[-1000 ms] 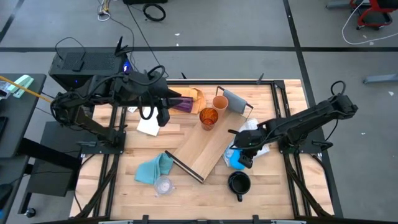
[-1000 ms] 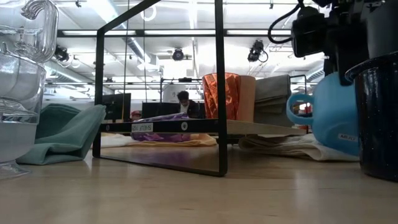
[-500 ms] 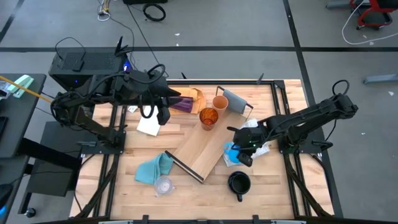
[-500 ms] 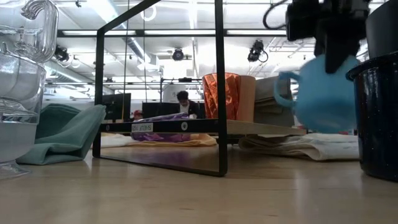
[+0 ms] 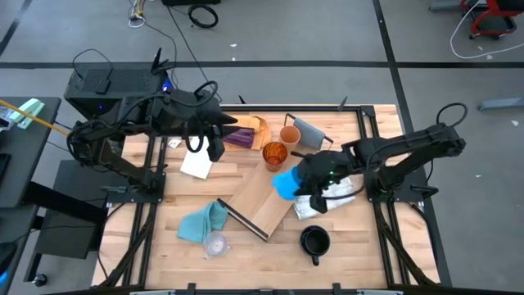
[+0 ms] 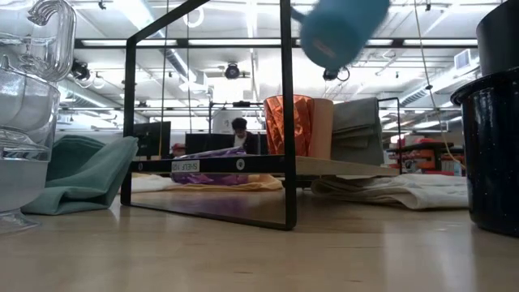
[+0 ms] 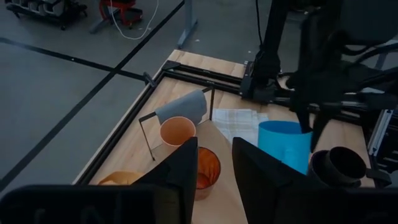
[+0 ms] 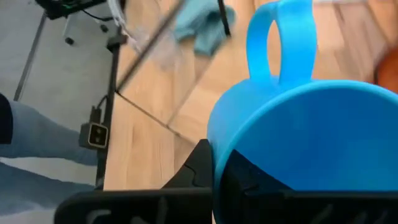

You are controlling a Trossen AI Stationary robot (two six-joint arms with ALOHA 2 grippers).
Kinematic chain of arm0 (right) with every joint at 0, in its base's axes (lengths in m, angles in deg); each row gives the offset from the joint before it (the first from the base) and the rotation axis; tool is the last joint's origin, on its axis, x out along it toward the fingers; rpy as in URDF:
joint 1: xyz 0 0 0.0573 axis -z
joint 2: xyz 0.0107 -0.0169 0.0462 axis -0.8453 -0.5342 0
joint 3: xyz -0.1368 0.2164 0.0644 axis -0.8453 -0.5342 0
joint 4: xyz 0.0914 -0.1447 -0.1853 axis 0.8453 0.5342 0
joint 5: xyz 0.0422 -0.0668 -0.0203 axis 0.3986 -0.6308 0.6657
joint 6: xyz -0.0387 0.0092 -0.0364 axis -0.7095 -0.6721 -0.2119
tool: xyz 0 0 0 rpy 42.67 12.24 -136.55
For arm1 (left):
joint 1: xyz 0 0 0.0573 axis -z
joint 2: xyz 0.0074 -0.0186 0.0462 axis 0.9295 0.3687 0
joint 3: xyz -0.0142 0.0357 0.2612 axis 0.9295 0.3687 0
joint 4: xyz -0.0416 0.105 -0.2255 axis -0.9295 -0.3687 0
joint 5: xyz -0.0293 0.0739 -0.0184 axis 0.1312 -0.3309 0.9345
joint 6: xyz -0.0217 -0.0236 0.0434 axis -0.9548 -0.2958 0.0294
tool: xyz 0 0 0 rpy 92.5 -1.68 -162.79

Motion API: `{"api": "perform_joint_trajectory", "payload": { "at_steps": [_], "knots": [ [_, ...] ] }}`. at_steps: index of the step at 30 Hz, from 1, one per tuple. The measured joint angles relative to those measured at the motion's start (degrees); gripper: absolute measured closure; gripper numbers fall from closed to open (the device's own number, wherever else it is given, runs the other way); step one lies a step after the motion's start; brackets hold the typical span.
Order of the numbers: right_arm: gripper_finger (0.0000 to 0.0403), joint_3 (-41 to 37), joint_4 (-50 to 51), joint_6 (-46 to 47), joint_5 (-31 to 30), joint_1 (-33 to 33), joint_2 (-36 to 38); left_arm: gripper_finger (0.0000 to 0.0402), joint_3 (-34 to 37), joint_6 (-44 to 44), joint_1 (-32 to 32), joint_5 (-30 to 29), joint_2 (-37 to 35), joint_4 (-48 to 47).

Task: Stack small to large cups/mugs on shelf
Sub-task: Put the blue mug on the shelf

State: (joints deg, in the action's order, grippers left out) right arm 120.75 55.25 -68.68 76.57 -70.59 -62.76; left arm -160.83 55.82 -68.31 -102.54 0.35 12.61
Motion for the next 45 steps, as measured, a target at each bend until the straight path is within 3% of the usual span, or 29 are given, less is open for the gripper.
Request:
{"api": "perform_joint_trajectory", "payload": {
  "at_steps": [4, 11, 23, 32, 45],
  "knots": [
    [0.0397, 6.83, 1.83, -3.46, 0.59, 0.93, -6.58, 0.0296, 0.0, -0.22, 0.0, -0.01, 0.0, 0.0],
    [0.0397, 18.05, 6.28, -0.18, 1.24, 5.09, -18.44, 0.0297, 0.0, -0.44, 0.0, 0.0, 0.0, 0.04],
    [0.0397, 35.73, 11.07, 4.51, 3.41, 6.06, -30.54, 0.0296, 0.0, -0.37, 0.0, 0.0, 0.0, 0.17],
    [0.0397, 36.98, 12.11, 10.29, 2.52, 6.76, -35.31, 0.0298, 0.0, -0.28, 0.0, 0.0, 0.0, 0.22],
    [0.0397, 36.91, 12.91, 15.39, -4.89, 7.19, -36.84, 0.0301, 0.0, -0.26, 0.0, 0.04, 0.0, 0.22]
  ]
}}
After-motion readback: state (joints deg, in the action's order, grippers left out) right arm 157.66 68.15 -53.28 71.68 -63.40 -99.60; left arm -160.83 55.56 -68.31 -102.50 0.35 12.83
